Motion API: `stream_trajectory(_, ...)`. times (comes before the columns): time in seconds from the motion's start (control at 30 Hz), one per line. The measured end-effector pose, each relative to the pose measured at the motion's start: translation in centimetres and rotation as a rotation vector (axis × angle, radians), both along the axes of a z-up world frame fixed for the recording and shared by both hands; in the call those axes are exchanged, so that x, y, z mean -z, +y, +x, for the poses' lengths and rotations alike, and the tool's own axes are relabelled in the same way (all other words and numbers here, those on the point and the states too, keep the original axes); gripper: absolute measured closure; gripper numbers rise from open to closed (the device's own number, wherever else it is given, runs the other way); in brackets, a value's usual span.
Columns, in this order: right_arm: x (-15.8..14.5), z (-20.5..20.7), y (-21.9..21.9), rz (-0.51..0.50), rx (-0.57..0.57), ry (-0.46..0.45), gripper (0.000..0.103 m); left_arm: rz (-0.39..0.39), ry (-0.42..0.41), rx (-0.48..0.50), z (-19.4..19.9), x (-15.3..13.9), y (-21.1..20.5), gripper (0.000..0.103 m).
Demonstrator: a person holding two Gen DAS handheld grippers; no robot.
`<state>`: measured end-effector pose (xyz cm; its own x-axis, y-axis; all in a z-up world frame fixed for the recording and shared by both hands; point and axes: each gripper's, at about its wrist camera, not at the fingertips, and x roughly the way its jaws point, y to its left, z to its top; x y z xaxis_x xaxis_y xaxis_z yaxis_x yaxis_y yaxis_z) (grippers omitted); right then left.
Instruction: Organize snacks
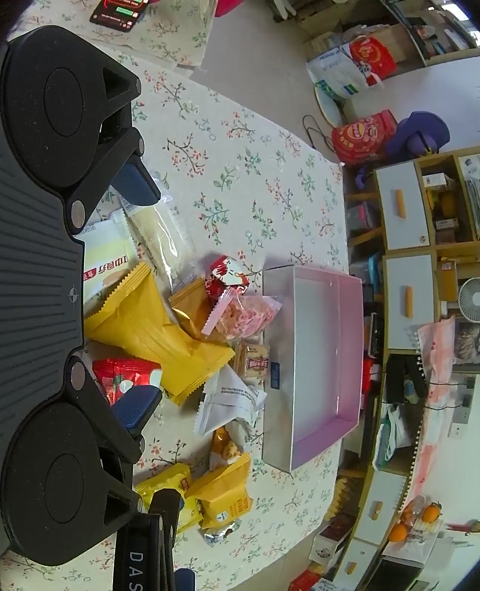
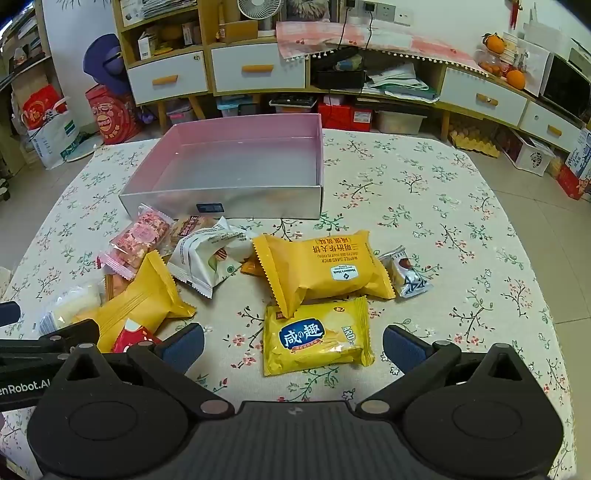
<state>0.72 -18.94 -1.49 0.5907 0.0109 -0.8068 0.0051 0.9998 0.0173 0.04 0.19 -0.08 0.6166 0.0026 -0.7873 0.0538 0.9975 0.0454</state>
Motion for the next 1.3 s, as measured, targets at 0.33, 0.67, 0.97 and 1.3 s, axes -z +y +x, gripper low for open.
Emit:
stream_trajectory(0.33,-0.1,0.0,0.0,0.001,0.001,-0.002,0.026,0.002,-0.002,0.000,0.0,0.0,-0.1,0.000)
stream_trajectory(0.67,-0.2,0.3,-0.1,-0.003,0.011,0.000,0.026,-0.005,0.004,0.005,0.5,-0.2,0.1,0.000)
stream_trajectory(0.97,-0.6,2.4,-1.5,0.047,-0.019,0.044,0.026,-0.081,-0.071,0.130,0.9,-1.3,1.0,0.000)
stream_trajectory(1.3,-0.5,6.7,-5.0,0.293,-0.092,0.144,0.026,-0.062,0.037,0.260,6.6,-1.4,1.2,0.000)
